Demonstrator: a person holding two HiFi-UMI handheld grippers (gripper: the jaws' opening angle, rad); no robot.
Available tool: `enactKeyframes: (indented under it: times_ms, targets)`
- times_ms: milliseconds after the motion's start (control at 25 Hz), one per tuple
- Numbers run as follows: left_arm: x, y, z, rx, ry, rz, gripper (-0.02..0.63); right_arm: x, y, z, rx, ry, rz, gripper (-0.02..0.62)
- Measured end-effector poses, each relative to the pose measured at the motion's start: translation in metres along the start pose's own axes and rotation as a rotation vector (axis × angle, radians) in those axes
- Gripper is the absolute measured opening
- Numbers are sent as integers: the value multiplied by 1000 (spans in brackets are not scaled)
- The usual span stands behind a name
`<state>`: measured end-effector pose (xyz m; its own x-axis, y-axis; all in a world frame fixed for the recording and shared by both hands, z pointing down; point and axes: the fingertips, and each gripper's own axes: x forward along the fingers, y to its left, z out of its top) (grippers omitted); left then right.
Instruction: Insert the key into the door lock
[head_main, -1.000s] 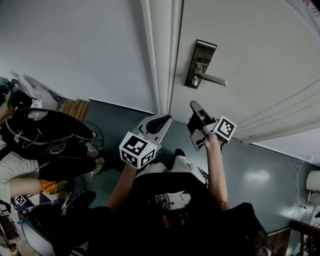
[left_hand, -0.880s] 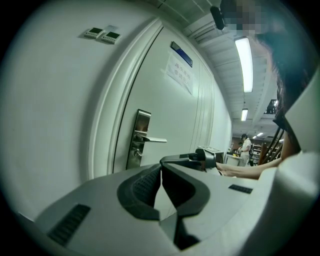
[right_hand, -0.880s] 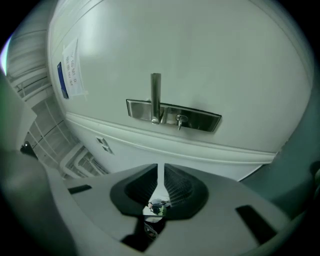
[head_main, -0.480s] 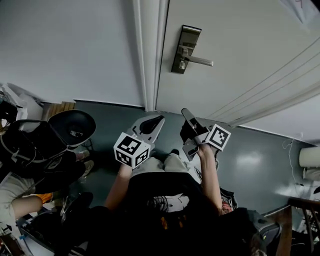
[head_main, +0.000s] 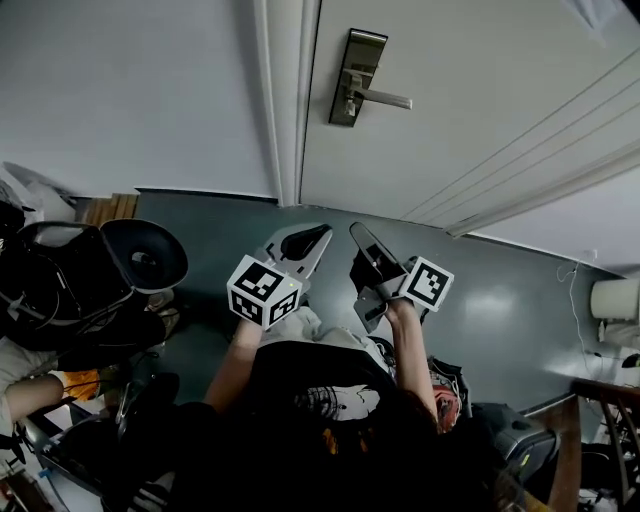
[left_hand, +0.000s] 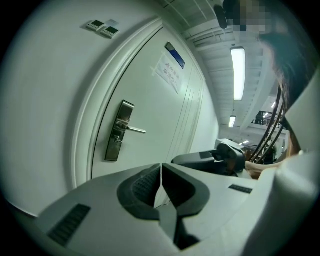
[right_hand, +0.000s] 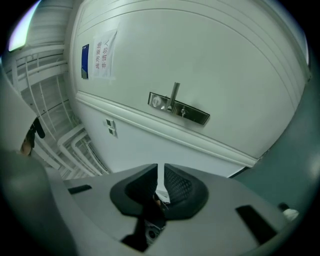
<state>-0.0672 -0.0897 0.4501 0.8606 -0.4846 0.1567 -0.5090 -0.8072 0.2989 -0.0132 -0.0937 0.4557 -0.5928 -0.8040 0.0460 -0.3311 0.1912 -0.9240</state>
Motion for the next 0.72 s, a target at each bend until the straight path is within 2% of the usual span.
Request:
enactKeyframes:
  times_ms: [200,720]
  targets:
    - [-2,-24,-2,28,19,-11,14,-31,-1,-10,-30,-15,-36,29]
    - [-36,-105,-31,67,80,-5,14,-107,13,-51,-93,-15,-37,20]
